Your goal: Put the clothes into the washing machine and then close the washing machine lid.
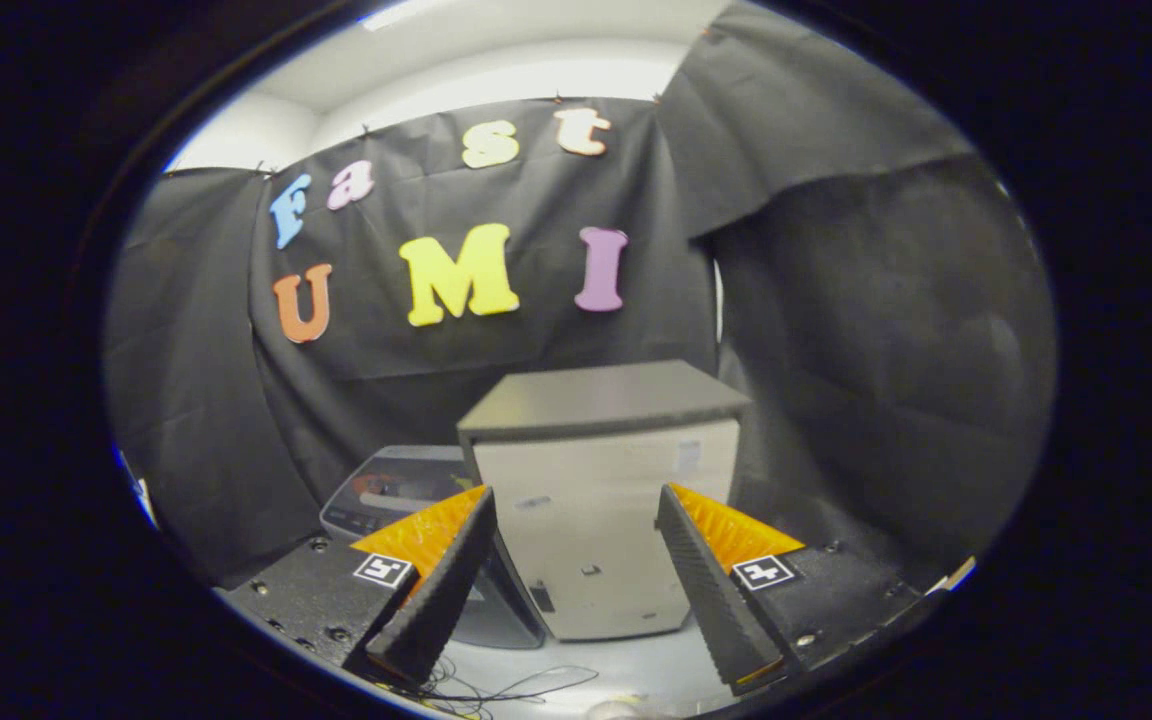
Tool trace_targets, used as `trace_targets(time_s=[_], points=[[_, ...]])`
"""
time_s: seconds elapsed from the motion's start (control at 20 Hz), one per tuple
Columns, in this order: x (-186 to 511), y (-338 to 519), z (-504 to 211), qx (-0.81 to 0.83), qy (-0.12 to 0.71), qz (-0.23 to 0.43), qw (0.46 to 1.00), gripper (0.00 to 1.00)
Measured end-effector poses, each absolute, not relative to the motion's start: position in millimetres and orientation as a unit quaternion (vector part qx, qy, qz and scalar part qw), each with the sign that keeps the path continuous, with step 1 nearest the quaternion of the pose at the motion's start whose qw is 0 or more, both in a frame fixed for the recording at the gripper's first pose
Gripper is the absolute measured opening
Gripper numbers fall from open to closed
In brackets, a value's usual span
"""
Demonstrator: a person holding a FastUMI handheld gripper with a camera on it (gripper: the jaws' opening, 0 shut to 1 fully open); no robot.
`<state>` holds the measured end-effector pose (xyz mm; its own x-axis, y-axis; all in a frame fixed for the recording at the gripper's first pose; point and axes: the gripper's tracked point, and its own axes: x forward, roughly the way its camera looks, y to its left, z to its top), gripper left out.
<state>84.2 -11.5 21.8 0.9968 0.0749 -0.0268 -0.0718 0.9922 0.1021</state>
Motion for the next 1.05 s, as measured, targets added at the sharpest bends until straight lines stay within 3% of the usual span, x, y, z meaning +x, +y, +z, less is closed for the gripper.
trace_targets(time_s=[0.4, 1.05], points=[[65.9, -47.3, -36.3, 0.006, 0.047, 0.027, 0.998, 0.99], [71.4, -56.4, -18.8, -0.037, 0.027, 0.031, 0.998, 0.99]])
